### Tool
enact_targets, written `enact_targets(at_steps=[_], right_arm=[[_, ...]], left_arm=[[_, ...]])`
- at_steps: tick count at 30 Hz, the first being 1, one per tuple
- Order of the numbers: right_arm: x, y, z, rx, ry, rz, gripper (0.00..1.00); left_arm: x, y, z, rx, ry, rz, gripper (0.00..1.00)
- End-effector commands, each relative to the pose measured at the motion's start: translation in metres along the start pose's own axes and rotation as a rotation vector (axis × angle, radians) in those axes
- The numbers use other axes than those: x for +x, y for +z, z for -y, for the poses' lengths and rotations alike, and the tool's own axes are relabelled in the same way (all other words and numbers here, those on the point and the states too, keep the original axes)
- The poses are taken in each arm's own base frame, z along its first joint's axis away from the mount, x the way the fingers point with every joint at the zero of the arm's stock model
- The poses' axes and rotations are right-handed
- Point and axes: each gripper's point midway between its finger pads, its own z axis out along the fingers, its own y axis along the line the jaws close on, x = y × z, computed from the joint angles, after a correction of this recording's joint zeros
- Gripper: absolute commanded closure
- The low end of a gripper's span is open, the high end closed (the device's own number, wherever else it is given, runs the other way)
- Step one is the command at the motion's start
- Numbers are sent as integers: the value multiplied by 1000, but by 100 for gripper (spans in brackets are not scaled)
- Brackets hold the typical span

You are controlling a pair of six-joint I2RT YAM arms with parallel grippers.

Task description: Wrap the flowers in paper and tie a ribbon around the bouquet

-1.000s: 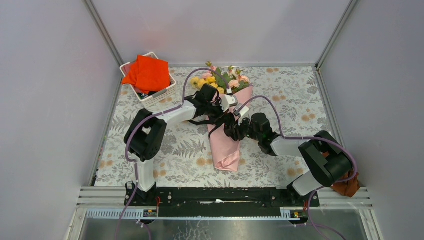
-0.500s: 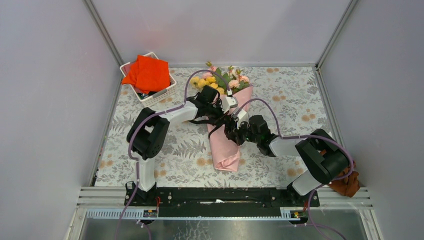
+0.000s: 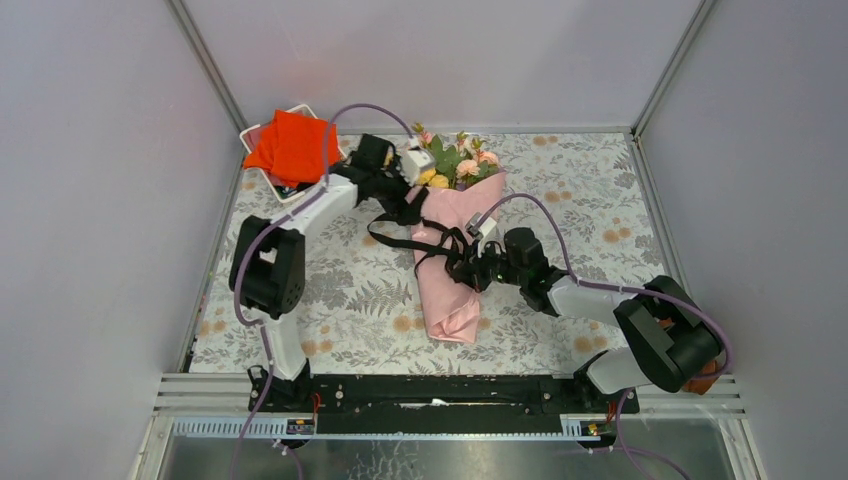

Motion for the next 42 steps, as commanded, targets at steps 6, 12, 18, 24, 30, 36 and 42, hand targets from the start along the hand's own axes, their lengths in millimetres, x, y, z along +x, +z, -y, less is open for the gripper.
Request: enact_targets(at_steps=[6, 12, 18, 24, 30, 36, 42], right_arm=[[-14, -1, -18, -81, -15, 3, 100], [-23, -3, -21, -90, -31, 12, 100], [-41, -6, -38, -177, -40, -2, 100], [-59, -15, -57, -302, 15, -63, 100], [-71, -14, -45, -254, 72, -49, 100], [-88, -1, -41, -248, 82, -39, 100], [-118, 13, -48, -287, 72, -12, 100]], left_arm=[[86, -9, -93, -291, -101, -239, 2], [130, 6, -83, -230, -146, -367, 8], [157, 6, -78, -224, -139, -441, 96], [131, -7, -94, -290, -188, -276, 100], [101, -15, -95, -295, -194, -132, 100], [88, -19, -92, -285, -211, -95, 100], [77, -25, -90, -285, -214, -67, 100]])
